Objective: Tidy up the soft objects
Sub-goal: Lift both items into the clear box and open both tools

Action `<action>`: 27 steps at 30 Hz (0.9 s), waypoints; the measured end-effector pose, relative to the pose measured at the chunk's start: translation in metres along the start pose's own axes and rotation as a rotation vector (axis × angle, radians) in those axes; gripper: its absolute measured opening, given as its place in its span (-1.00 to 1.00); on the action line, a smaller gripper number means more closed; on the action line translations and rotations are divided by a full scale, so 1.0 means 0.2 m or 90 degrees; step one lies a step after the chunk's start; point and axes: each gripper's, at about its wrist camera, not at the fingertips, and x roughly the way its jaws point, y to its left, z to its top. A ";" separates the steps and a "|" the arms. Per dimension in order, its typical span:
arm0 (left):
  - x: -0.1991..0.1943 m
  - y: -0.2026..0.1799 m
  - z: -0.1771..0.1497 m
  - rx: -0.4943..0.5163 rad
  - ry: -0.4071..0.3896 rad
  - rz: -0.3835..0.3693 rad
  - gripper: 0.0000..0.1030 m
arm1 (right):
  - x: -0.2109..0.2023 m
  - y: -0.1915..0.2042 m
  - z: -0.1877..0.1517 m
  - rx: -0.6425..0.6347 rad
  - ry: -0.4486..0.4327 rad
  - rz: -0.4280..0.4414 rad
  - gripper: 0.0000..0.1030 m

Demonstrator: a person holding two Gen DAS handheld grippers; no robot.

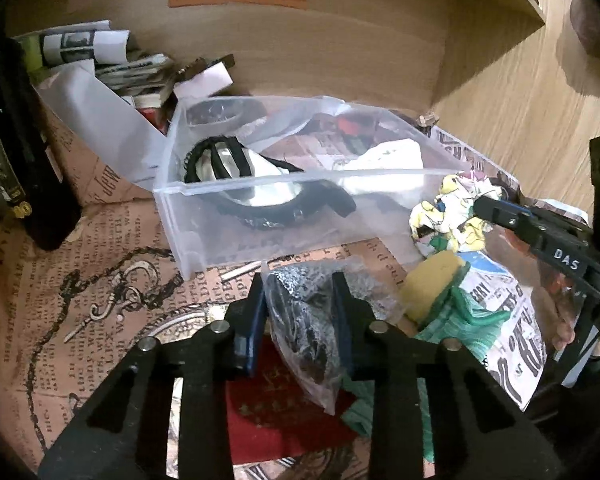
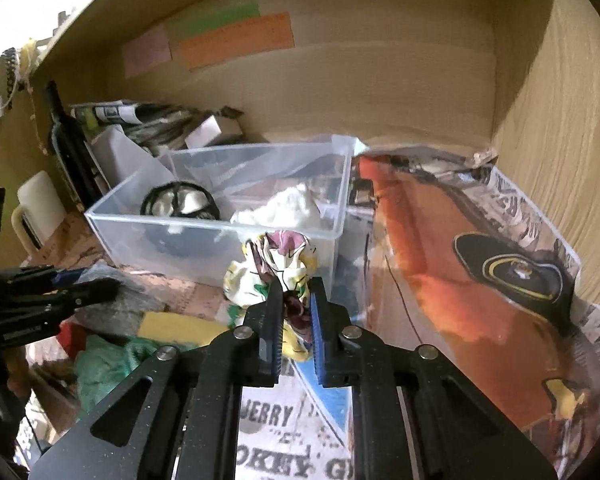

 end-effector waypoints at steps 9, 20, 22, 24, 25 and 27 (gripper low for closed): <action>-0.16 0.02 0.07 -0.004 -0.059 0.006 -0.43 | -0.15 0.06 0.08 -0.026 -0.064 0.003 -0.79; -0.32 0.07 0.23 -0.032 -0.147 0.022 -0.43 | -0.23 0.12 0.21 -0.034 -0.134 0.019 -0.79; -0.32 0.08 0.25 -0.032 -0.155 0.028 -0.43 | -0.22 0.13 0.23 -0.033 -0.139 0.024 -0.79; -0.31 0.08 0.28 -0.031 -0.162 0.034 -0.42 | -0.20 0.13 0.25 -0.032 -0.141 0.031 -0.79; -0.30 0.09 0.29 -0.029 -0.164 0.039 -0.42 | -0.19 0.14 0.25 -0.031 -0.141 0.035 -0.79; -0.27 0.09 0.32 -0.026 -0.164 0.050 -0.42 | -0.16 0.15 0.26 -0.030 -0.138 0.042 -0.79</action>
